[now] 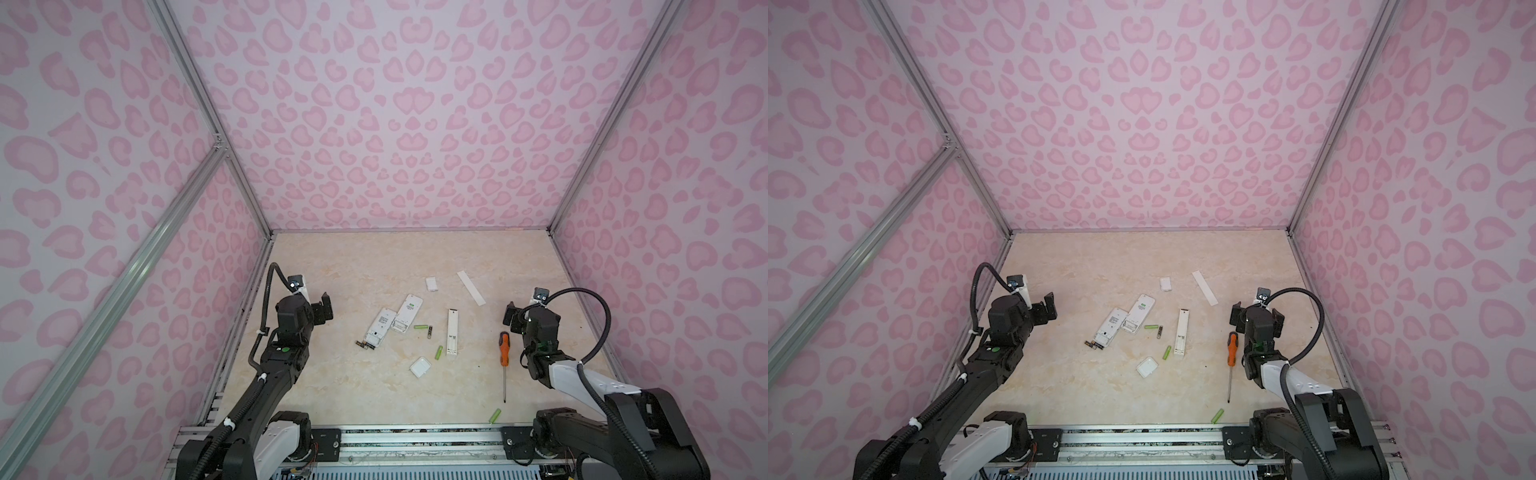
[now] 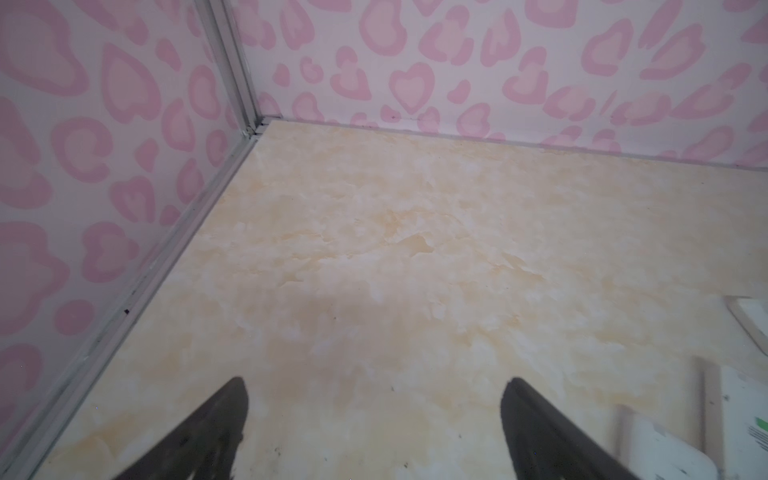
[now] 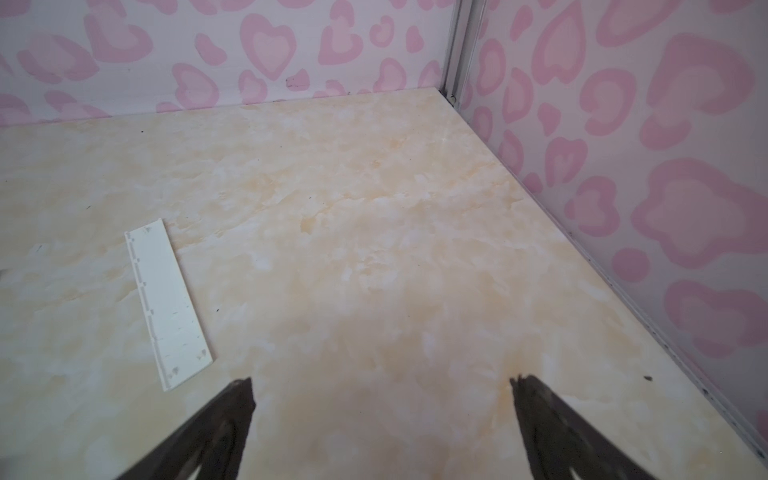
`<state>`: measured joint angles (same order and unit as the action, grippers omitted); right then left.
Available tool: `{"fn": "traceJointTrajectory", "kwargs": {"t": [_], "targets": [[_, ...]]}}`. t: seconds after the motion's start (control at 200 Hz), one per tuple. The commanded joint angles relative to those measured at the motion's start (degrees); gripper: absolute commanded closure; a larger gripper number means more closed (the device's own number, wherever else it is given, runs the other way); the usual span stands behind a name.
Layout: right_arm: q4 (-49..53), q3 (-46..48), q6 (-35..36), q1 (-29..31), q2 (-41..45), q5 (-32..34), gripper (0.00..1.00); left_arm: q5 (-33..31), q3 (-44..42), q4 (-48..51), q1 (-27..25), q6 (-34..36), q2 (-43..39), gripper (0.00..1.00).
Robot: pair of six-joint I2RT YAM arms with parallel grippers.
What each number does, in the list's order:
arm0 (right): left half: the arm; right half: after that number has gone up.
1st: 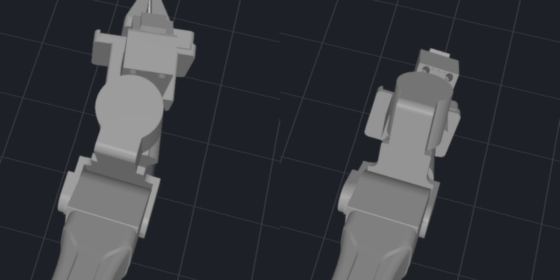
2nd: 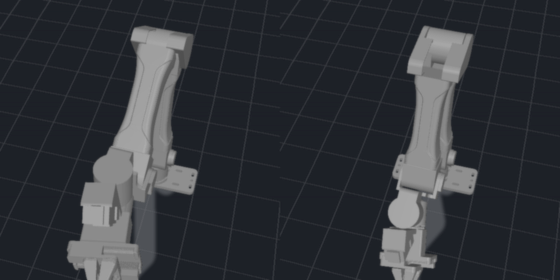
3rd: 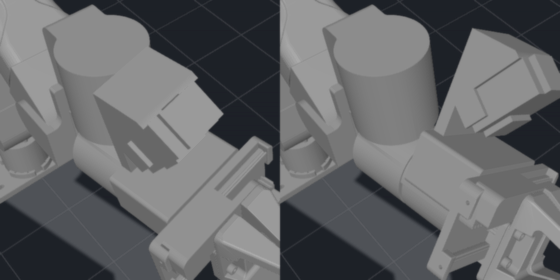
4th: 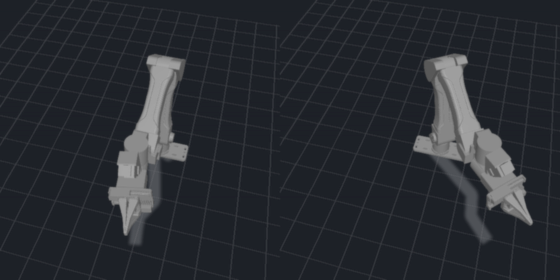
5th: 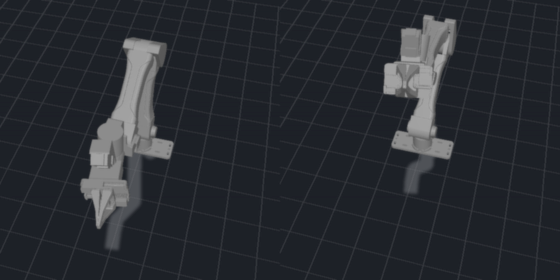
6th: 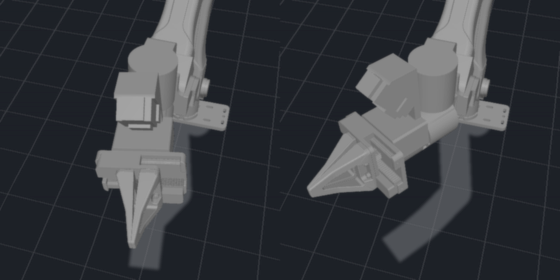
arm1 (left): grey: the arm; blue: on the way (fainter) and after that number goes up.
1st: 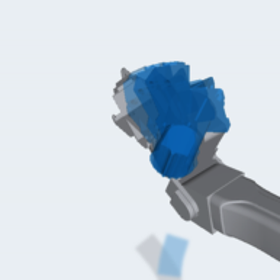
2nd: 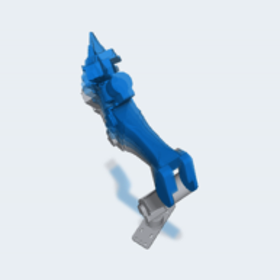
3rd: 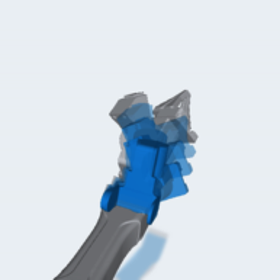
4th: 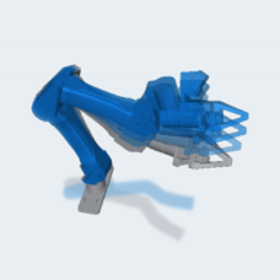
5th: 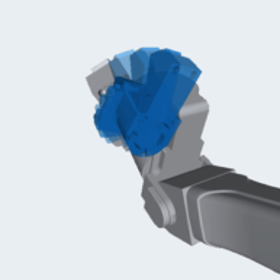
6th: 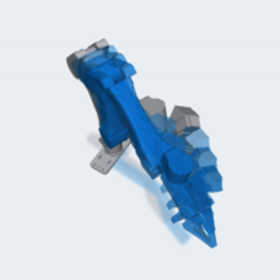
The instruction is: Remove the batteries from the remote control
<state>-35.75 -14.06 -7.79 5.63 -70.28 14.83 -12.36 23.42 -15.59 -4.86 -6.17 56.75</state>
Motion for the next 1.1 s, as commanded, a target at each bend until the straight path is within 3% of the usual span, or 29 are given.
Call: {"fn": "traceJointTrajectory", "kwargs": {"t": [0.0,0.13,0.34,0.505,0.805,1.095], "targets": [[-14.57,0.69,2.76,-0.07,-3.08,-4.11,0.01,-7.82,-4.79,-15.61,0.73,3.68,-0.50,0.03],[-14.53,-0.79,3.06,-0.03,-4.95,-4.16,0.01,-7.56,-8.60,-20.70,3.04,2.81,0.32,0.03],[-15.81,-0.39,3.74,-0.59,-5.22,-4.38,0.01,-0.45,-12.25,-32.70,6.46,1.73,7.01,0.03],[-29.68,5.61,8.75,-0.84,-5.90,-3.19,0.01,3.34,-12.36,-40.25,7.79,0.14,13.38,0.03],[-53.51,7.71,9.56,-0.74,-23.67,-2.18,0.00,8.66,-10.70,-50.24,8.73,-0.72,25.85,0.01],[-33.73,-0.31,6.70,-0.86,-20.11,4.64,0.00,10.60,-6.44,-43.84,8.73,0.25,27.36,0.03]]}}
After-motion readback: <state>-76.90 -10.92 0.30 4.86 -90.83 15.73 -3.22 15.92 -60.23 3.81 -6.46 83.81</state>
